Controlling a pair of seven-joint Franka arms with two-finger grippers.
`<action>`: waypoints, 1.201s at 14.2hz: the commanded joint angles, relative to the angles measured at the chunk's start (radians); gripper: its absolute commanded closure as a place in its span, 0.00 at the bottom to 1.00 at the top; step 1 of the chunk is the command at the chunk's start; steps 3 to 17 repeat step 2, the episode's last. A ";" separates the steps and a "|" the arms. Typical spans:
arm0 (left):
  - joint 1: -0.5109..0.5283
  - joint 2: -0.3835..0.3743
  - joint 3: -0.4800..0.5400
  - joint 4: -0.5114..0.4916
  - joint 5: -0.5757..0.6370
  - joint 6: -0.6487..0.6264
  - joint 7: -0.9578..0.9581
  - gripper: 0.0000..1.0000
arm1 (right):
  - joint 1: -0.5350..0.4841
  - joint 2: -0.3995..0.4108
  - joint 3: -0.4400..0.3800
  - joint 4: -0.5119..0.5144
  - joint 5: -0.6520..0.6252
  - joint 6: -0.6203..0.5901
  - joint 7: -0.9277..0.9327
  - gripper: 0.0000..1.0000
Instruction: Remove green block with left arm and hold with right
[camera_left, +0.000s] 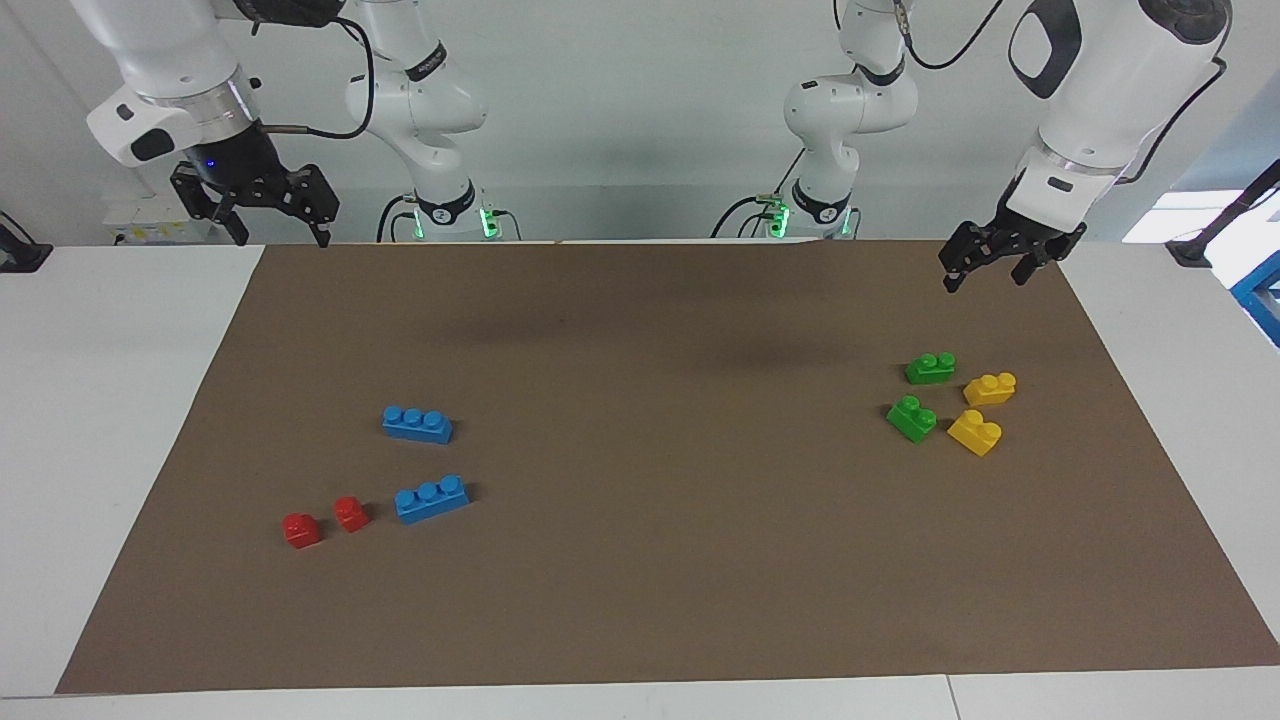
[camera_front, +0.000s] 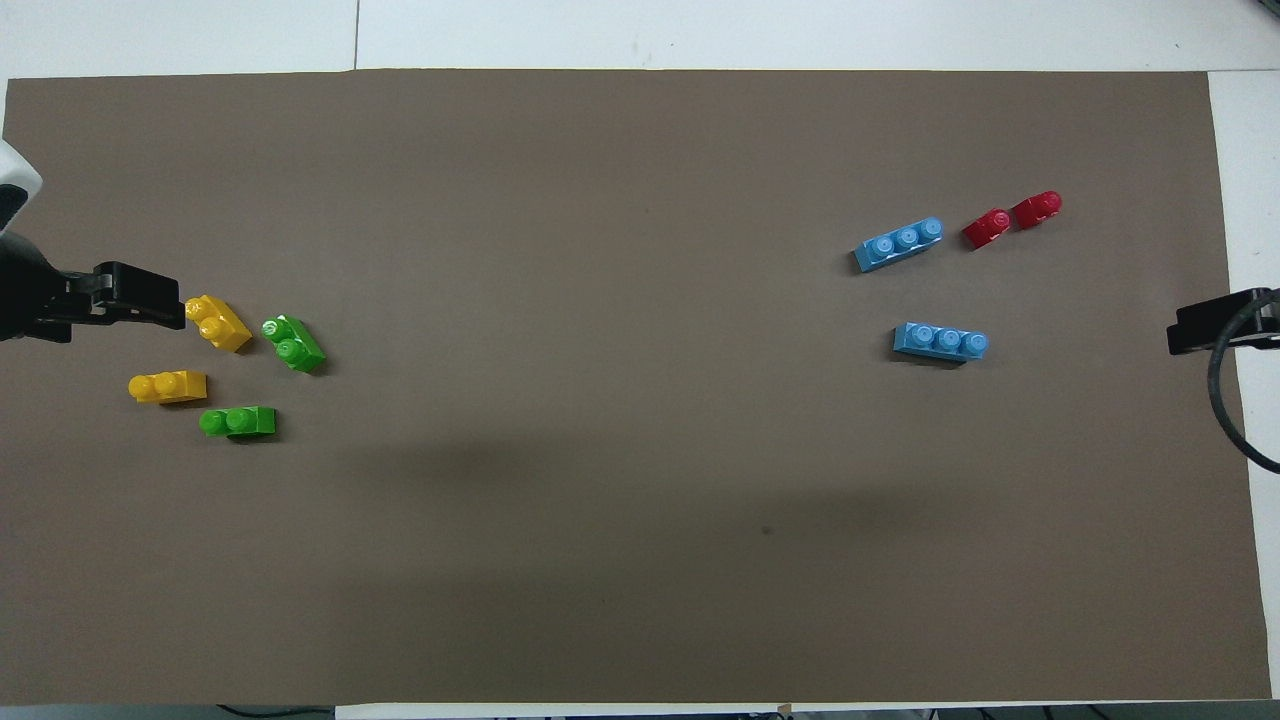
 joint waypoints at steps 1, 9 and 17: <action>-0.007 0.003 0.007 0.006 -0.013 0.011 0.011 0.00 | 0.001 -0.001 0.004 -0.004 0.004 0.005 0.022 0.00; -0.007 0.003 0.007 0.006 -0.014 0.011 0.011 0.00 | 0.001 -0.001 0.004 -0.004 0.004 0.005 0.027 0.00; -0.007 0.003 0.007 0.006 -0.014 0.011 0.011 0.00 | 0.001 -0.001 0.004 -0.004 0.004 0.005 0.027 0.00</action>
